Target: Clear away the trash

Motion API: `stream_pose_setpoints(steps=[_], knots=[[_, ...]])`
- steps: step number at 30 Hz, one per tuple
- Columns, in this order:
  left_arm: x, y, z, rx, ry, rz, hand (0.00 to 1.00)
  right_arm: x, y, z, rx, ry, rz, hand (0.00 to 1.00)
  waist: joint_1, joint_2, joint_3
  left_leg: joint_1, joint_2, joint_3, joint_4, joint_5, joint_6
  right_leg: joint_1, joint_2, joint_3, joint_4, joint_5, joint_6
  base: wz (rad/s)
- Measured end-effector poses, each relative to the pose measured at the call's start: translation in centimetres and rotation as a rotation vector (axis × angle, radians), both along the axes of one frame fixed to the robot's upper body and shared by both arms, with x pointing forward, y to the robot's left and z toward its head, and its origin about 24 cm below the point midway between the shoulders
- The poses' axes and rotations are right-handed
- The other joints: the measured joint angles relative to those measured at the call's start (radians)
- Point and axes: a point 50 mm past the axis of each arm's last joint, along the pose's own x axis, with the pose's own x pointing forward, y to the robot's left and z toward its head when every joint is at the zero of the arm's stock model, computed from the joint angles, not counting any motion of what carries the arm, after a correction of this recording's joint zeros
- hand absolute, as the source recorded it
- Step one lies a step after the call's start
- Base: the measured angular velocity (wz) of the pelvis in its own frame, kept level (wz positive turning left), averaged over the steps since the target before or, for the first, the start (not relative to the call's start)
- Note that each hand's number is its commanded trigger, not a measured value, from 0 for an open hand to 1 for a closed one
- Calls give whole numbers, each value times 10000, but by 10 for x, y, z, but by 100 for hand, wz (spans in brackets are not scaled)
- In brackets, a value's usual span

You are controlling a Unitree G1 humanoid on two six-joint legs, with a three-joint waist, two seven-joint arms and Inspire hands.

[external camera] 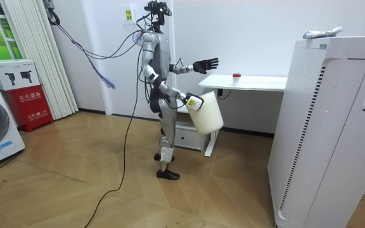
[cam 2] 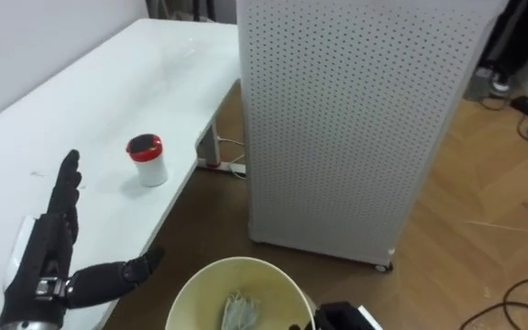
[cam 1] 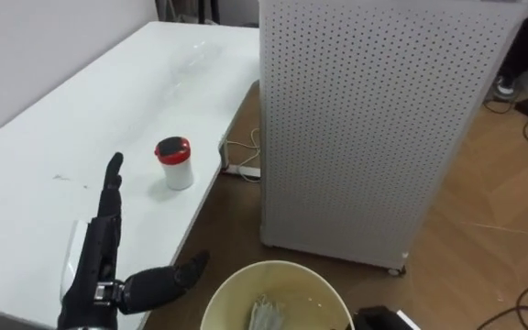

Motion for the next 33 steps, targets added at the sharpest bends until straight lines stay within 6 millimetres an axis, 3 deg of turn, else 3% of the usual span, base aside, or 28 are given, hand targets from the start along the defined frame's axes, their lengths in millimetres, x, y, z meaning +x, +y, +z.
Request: stream_pose_setpoints(steps=[6,9,10,12,14,15,16,17,18,19,20,21,22,23,25,28,29,30,31,32,33], knots=[[0,3,1,-1,-113,272,0,-2,0,-2,-45,227,42,100,123,-17,-7,173,67,201,-176,-22,12,-15,11,-304,-2,11,-1,-11],[0,3,1,-10,-165,434,0,-2,3,-3,25,278,219,100,433,-40,-6,68,232,531,354,-271,-107,-186,1,-670,241,-132,-129,-29],[0,4,1,-34,-173,485,0,-2,5,-3,79,296,266,100,444,-61,10,-227,344,551,1120,-522,-176,-254,0,-773,503,-366,-223,-13],[0,4,-1,-82,-64,537,0,-5,8,-6,86,428,414,100,572,-170,71,-770,505,552,2827,-621,-275,-231,-3,-698,934,-653,-364,-18],[0,5,-2,-255,-33,585,0,-8,9,-7,59,534,464,100,628,47,140,-1781,979,173,5534,-376,-408,112,253,-777,1064,-841,-586,-16],[-1,5,-3,-283,30,608,0,-9,8,-8,47,571,458,100,630,91,138,-2066,1034,-17,6141,-110,-415,202,358,-720,1071,-875,-637,-5],[-1,7,-10,-283,292,719,0,-10,9,-10,35,689,445,100,644,13,123,-2665,979,-339,7054,400,-384,408,424,-522,1107,-956,-708,13],[-1,8,-17,-288,569,800,0,-11,7,-11,19,782,346,100,550,-57,119,-3199,758,-433,6890,98,-139,490,422,-436,1090,-1027,-770,22],[0,6,-18,-315,625,777,0,-11,6,-11,24,829,266,100,548,-121,149,-3490,600,-442,6635,23,-22,478,420,-375,1107,-1058,-782,20],[1,4,-19,-490,641,758,0,-12,4,-13,-78,957,148,100,665,-122,153,-4009,278,-437,5779,32,-34,461,428,-234,1108,-1090,-787,-10],[1,3,-20,-621,634,802,0,-13,1,-14,-233,1100,40,100,842,-117,150,-4351,20,-452,4428,220,-236,460,449,-191,1096,-1129,-811,-23],[1,3,-20,-622,638,827,0,-14,0,-15,-273,1189,-4,100,899,-120,151,-4444,-51,-473,3667,376,-293,458,462,-203,1117,-1171,-832,-29],[1,5,-20,-606,627,898,0,-15,-1,-17,-322,1327,-84,100,977,-12,92,-4529,-122,-476,2278,761,-235,423,490,-340,1265,-1357,-850,-22],[1,7,-19,-579,612,964,0,-18,1,-20,-287,1538,-126,100,994,-17,48,-4581,-148,-510,1722,1366,-3,426,469,-479,1515,-1683,-757,-22],[1,7,-19,-549,597,971,0,-19,4,-22,-213,1683,-131,100,1026,-156,-55,-4551,-208,-440,1720,1873,162,449,225,-851,1706,-2099,-488,-4],[2,6,-18,-507,596,776,0,-20,1,-22,-284,1707,-153,100,1232,-238,-86,-4507,-222,-72,2128,1911,286,697,-136,-1089,1731,-2389,-299,-10],[2,7,-17,-488,559,789,0,-21,0,-23,-289,1748,-173,100,1224,-247,-69,-4436,-276,22,2378,1952,612,955,-277,-1243,1756,-2624,-229,6],[2,7,-17,-476,551,797,0,-21,1,-23,-275,1765,-164,100,1215,-325,-35,-4354,-384,64,2467,1827,784,1084,-389,-1268,1802,-2759,-180,23],[2,7,-17,-467,557,764,0,-22,2,-24,-249,1776,-123,100,1266,-506,-53,-4215,-602,137,2621,1520,872,1284,-649,-1289,1908,-3012,-74,17],[2,6,-17,-501,557,723,0,-21,2,-23,-240,1752,-87,100,1386,-599,-113,-4177,-765,197,2858,1175,923,1415,-874,-1361,2010,-3208,37,7],[3,6,-16,-545,526,715,0,-20,2,-22,-239,1702,-77,100,1464,-629,-122,-4176,-836,240,3014,983,954,1409,-986,-1442,2236,-3302,133,0]])
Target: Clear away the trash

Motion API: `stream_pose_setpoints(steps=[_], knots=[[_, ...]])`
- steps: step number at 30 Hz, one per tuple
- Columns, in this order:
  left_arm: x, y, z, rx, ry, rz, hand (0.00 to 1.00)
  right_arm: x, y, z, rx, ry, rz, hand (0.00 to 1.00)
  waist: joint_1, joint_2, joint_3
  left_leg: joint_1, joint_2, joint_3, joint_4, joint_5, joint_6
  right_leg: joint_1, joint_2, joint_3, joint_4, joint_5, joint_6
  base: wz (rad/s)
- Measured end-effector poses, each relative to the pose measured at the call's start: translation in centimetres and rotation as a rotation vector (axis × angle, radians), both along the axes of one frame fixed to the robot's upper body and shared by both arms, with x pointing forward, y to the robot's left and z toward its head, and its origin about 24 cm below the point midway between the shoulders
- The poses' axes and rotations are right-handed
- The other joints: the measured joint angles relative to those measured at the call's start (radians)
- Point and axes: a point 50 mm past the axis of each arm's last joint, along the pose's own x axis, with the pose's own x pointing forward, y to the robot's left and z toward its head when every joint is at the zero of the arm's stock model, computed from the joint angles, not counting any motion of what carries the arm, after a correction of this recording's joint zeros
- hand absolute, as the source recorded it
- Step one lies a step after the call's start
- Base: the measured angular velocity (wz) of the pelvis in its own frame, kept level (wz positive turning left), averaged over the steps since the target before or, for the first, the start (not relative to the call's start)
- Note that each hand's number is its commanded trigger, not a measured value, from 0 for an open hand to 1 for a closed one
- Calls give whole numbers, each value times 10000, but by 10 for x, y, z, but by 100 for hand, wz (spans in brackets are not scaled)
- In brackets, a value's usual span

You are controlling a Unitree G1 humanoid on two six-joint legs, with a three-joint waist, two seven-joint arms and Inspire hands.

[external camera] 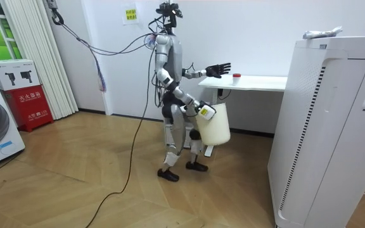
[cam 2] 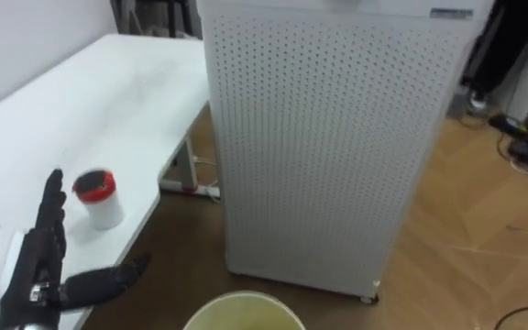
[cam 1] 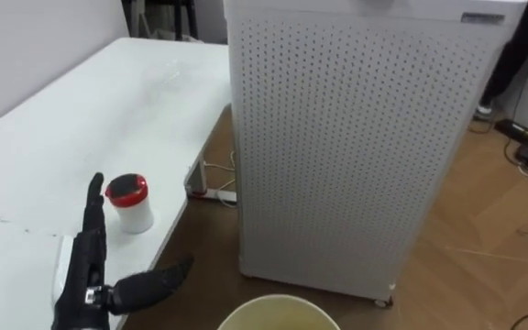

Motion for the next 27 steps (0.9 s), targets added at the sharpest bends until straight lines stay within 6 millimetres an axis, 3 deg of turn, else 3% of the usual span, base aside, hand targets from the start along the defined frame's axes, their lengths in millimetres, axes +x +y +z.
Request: stream_pose_setpoints(steps=[1,2,3,4,5,6,7,9,11,12,13,15,19,22,27], knots=[[1,0,1,-14,-49,8,0,3,0,2,-15,-95,20,100,71,12,26,9,-91,63,278,-279,137,-218,-304,-325,1006,-12,177,5],[1,0,2,-4,-82,-2,0,4,1,2,-5,-108,37,100,78,65,46,81,-120,99,574,-602,215,-639,-651,-599,2340,307,525,10],[1,0,2,30,-84,6,0,3,2,1,18,-90,42,100,94,65,59,175,-170,84,656,-755,236,-828,-809,-604,2965,571,601,21],[1,1,2,71,-91,36,0,2,3,1,54,-57,80,100,102,92,80,426,-274,-44,731,-1048,279,-1125,-970,-596,3969,1249,683,29],[1,1,2,242,-106,35,0,3,4,1,60,-69,115,100,-3,240,162,738,-274,-317,728,-1244,277,-1343,-970,-564,4646,1912,729,32],[2,1,2,314,-119,39,0,3,4,1,74,-91,137,100,-2,303,173,846,-271,-458,706,-1322,264,-1479,-959,-558,4809,1911,782,30],[2,1,4,350,-192,89,0,6,5,2,89,-161,161,100,-11,393,183,956,-222,-669,644,-1399,238,-1929,-952,-502,4859,1636,754,42],[6,1,7,318,-389,167,0,8,5,4,107,-265,206,100,-106,487,228,1042,-179,-1060,443,-1377,204,-2559,-918,-395,3847,1286,734,62],[8,1,9,273,-552,334,0,7,4,4,33,-250,260,100,-268,458,205,1254,-193,-1535,64,-1324,100,-2715,-706,45,792,1426,756,63],[8,1,9,238,-557,364,0,7,4,4,-1,-239,266,100,-267,448,204,1364,-199,-1617,-50,-1335,55,-2664,-656,189,51,1643,730,51],[8,1,9,226,-555,428,0,6,4,3,-76,-175,335,100,-331,439,188,1620,-204,-1868,-246,-1369,-61,-2492,-562,288,-694,2692,767,54],[8,1,10,196,-600,451,0,5,5,2,-159,-148,465,100,-260,460,101,1949,-47,-2185,-607,-1373,-279,-2078,-355,113,-999,2881,632,39],[5,2,13,215,-729,513,0,9,3,5,-192,-301,589,100,-37,383,93,2384,307,-2360,-1336,-1189,-599,-1505,27,-182,-1839,2981,427,14],[3,3,17,198,-932,661,0,11,3,8,-151,-425,647,100,-2,350,98,2585,457,-2381,-1611,-1171,-640,-1246,165,-362,-2136,2988,361,6],[3,5,25,213,-1274,753,0,13,6,10,-91,-567,717,100,1,298,104,2607,462,-2482,-1880,-1134,-702,-1096,267,-538,-2551,3032,285,8]])
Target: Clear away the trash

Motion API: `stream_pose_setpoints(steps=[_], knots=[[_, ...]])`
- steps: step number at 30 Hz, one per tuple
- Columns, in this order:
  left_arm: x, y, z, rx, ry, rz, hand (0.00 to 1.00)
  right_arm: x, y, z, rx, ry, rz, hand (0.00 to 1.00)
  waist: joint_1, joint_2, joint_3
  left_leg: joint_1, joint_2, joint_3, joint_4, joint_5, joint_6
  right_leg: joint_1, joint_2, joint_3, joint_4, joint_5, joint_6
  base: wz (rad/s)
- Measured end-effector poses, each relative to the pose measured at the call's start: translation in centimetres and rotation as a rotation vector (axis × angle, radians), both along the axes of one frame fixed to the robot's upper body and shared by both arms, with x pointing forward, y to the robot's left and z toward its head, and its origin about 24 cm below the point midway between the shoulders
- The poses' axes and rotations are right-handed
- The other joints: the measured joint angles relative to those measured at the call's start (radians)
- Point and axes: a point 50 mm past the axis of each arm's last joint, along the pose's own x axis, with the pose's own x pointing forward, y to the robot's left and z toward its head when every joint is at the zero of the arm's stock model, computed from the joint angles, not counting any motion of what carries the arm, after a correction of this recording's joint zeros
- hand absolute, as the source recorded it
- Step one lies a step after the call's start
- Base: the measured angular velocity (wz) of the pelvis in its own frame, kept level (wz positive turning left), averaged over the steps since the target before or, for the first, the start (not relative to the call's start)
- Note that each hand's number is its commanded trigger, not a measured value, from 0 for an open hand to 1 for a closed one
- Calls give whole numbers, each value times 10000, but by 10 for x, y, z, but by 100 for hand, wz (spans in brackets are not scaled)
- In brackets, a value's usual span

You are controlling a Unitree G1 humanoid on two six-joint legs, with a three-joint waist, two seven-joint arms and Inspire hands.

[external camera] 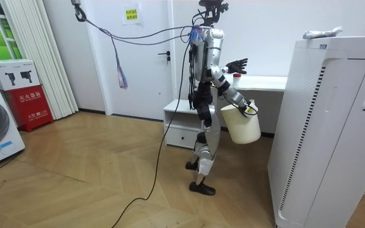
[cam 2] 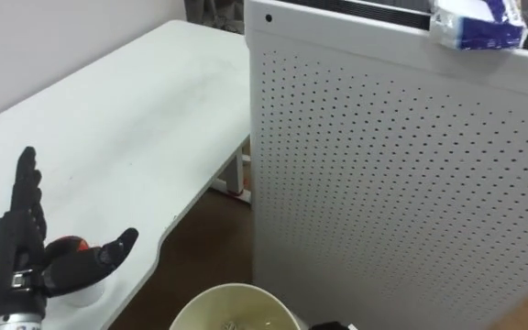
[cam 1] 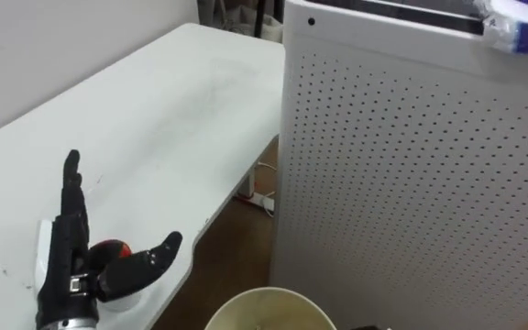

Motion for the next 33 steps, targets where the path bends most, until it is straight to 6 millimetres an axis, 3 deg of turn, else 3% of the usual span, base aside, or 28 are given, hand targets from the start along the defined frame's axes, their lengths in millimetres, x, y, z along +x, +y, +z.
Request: stream_pose_setpoints(steps=[7,13,27,33], knots=[[-1,5,1,40,-43,233,0,-1,2,0,139,38,194,100,305,-112,20,18,-12,-40,-88,-5,7,84,-17,-27,-83,45,35,4],[-6,7,-3,51,104,456,0,-2,5,-2,205,140,401,100,331,-99,27,182,-7,-152,-172,-8,-15,355,14,-172,-181,45,33,5],[-21,8,-15,83,804,431,0,-8,17,-5,737,417,1361,100,471,-284,-3,203,-14,-400,-280,8,-37,543,10,-472,-425,52,22,5],[-21,1,-20,98,1025,8,0,-5,20,-3,721,354,1513,100,517,-438,72,345,-5,-493,-414,23,-59,742,42,-565,-611,52,22,4]])
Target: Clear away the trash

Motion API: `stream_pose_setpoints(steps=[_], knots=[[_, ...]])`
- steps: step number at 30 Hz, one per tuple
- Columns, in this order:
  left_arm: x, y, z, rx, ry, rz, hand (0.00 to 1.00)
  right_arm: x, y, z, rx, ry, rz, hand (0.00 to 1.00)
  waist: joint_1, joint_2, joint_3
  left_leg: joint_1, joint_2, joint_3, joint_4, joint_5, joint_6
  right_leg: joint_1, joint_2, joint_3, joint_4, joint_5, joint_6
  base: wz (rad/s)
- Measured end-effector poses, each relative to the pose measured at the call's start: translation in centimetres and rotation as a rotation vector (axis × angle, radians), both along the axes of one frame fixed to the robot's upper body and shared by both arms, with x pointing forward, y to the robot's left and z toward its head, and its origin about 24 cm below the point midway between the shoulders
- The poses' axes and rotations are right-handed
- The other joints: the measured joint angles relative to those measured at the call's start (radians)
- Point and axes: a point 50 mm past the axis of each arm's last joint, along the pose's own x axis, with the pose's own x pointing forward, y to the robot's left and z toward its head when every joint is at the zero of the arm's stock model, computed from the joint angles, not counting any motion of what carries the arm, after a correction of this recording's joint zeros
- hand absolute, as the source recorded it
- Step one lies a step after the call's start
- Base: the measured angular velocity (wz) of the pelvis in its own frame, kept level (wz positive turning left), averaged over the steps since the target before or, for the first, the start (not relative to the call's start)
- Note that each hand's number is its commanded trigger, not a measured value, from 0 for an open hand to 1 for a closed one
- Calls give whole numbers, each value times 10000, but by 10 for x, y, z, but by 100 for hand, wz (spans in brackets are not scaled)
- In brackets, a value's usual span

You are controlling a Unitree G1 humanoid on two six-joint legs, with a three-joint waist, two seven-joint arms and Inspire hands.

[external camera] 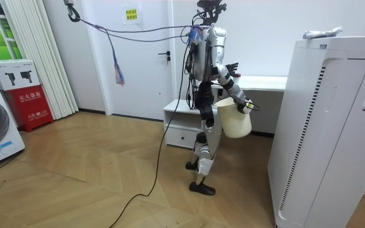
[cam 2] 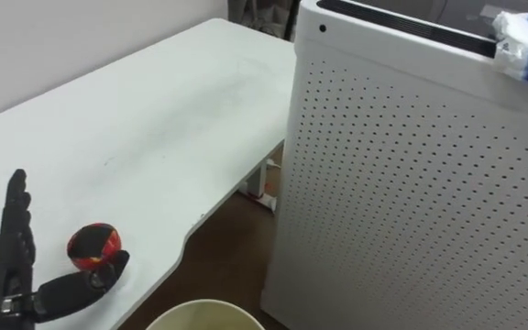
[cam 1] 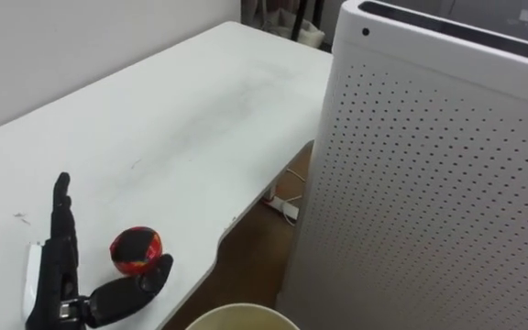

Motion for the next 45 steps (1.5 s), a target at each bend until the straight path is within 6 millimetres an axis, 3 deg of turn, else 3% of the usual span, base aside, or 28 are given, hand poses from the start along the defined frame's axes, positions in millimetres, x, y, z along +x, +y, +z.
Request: stream_pose_setpoints(steps=[7,27,39,40,41,42,45], knots=[[-2,-5,-13,-243,650,-287,0,-6,-5,-7,-223,359,-130,100,-60,-24,12,127,7,-65,-32,1,3,210,-2,-140,-174,2,5,5],[-2,-4,-19,-388,1042,-337,0,-7,-3,-8,-214,422,-71,100,-278,-41,-2,186,19,5,-138,5,2,233,-2,-110,-170,2,5,0],[-4,-1,-25,-1508,1297,38,0,-7,0,-8,-98,434,-88,100,-324,-18,-27,463,83,240,-293,6,3,359,53,105,-170,2,4,-5],[-4,-1,-25,-1627,1313,71,22,-7,0,-8,-84,429,-87,100,-355,-13,-30,475,89,260,-303,6,3,358,56,117,-170,2,4,0],[-4,0,-25,-1689,1319,95,80,-7,1,-8,-72,430,-87,100,-374,-7,-30,481,89,266,-310,6,3,358,55,122,-170,2,4,-3],[-4,0,-25,-1689,1319,95,100,-7,1,-8,-68,430,-87,100,-377,-4,-30,486,90,274,-312,6,3,358,55,126,-170,2,4,0],[-4,0,-26,-1686,1327,95,100,-7,2,-8,-37,409,-81,100,-434,7,-30,503,91,288,-307,6,4,358,54,133,-172,2,4,0]])
